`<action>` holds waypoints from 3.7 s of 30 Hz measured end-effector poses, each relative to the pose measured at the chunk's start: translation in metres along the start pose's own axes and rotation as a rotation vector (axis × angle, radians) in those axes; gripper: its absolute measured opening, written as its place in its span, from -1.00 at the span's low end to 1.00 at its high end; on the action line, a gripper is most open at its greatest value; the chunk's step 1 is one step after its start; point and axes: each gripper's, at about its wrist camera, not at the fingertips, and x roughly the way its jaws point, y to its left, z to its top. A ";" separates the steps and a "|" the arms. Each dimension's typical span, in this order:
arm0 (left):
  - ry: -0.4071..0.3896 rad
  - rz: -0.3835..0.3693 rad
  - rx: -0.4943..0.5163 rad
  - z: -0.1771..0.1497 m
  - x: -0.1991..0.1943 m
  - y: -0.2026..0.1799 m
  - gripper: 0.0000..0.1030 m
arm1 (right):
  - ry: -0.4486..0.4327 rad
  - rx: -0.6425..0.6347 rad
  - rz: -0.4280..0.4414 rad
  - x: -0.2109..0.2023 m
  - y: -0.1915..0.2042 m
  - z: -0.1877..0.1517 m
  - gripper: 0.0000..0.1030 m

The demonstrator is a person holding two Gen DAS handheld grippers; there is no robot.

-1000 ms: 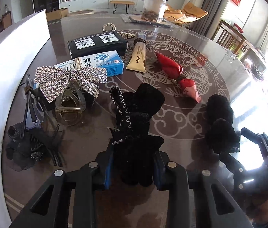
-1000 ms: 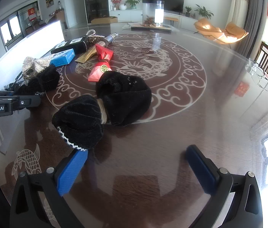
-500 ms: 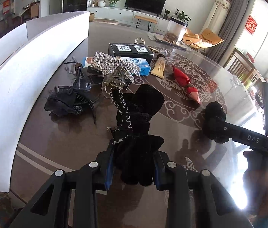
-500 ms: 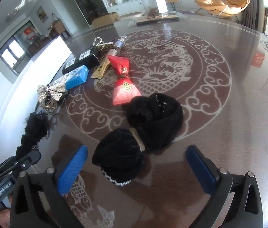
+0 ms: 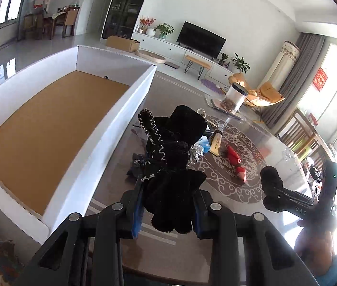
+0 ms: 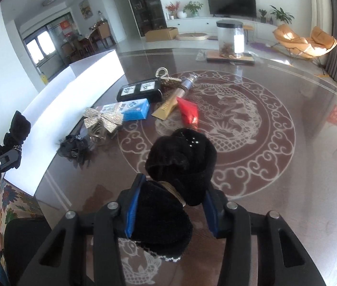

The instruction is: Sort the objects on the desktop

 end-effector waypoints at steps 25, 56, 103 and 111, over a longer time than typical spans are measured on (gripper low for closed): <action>0.140 0.550 -0.096 0.064 0.053 0.182 0.18 | 0.101 -0.788 0.061 0.190 0.370 0.079 0.78; 0.169 0.133 0.226 -0.044 0.044 -0.090 1.00 | 0.040 -0.083 -0.180 0.027 -0.019 -0.058 1.00; 0.313 0.272 0.203 -0.096 0.132 -0.106 1.00 | 0.050 -0.060 -0.203 0.035 -0.043 -0.076 1.00; 0.312 0.273 0.203 -0.096 0.131 -0.106 1.00 | 0.050 -0.060 -0.203 0.035 -0.043 -0.076 1.00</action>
